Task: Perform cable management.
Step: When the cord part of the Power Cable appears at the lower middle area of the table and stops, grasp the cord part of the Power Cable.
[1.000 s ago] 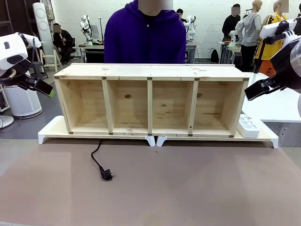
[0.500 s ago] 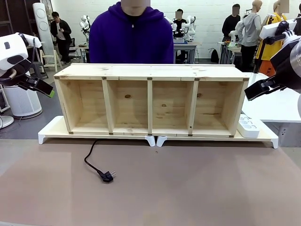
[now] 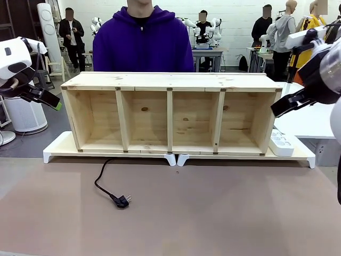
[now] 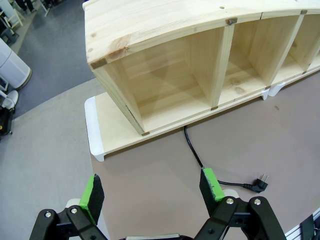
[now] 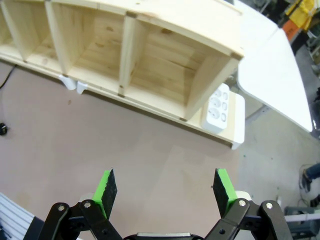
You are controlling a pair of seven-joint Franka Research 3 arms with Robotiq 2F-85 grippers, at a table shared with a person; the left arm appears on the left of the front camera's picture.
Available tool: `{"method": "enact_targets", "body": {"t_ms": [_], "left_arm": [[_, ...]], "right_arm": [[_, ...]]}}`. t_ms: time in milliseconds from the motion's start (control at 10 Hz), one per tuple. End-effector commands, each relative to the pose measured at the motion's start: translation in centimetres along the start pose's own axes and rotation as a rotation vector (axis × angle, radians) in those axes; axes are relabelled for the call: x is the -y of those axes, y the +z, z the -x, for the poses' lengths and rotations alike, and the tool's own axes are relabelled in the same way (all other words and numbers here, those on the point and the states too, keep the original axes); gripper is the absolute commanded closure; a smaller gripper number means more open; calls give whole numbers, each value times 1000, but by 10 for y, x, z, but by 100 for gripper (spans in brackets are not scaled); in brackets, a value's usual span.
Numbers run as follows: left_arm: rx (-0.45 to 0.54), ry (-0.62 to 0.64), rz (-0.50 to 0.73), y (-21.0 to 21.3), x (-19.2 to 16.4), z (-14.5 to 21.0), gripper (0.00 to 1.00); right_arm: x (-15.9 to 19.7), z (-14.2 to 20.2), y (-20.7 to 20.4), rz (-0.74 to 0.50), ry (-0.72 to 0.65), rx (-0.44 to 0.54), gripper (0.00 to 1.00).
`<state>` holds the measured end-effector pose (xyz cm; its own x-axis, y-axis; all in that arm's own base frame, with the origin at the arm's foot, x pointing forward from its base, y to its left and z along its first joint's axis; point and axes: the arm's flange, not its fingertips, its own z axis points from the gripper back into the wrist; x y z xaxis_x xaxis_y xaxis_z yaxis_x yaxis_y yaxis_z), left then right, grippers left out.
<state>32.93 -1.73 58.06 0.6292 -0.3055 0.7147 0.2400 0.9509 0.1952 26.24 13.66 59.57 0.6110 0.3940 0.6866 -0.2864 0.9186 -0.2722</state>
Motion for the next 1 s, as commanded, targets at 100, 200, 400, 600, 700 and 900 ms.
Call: {"method": "enact_targets", "body": {"t_ms": [100,200,400,600,700,900], "left_arm": [[0,2,-4,1,-1,0,0],[0,2,-4,1,-1,0,0],[0,2,-4,1,-1,0,0],[0,2,-4,1,-1,0,0],[0,2,-4,1,-1,0,0],[0,2,-4,1,-1,0,0]], "right_arm": [[-18,-32,-14,-59,96,-47,0],[-23,-35,-17,-80,110,-67,0],[-40,-50,-30,-126,143,-84,0],[-75,-75,-60,-210,237,-122,0],[-88,-85,-72,-233,269,-137,0],[-126,-105,-102,-284,350,-201,0]]}}
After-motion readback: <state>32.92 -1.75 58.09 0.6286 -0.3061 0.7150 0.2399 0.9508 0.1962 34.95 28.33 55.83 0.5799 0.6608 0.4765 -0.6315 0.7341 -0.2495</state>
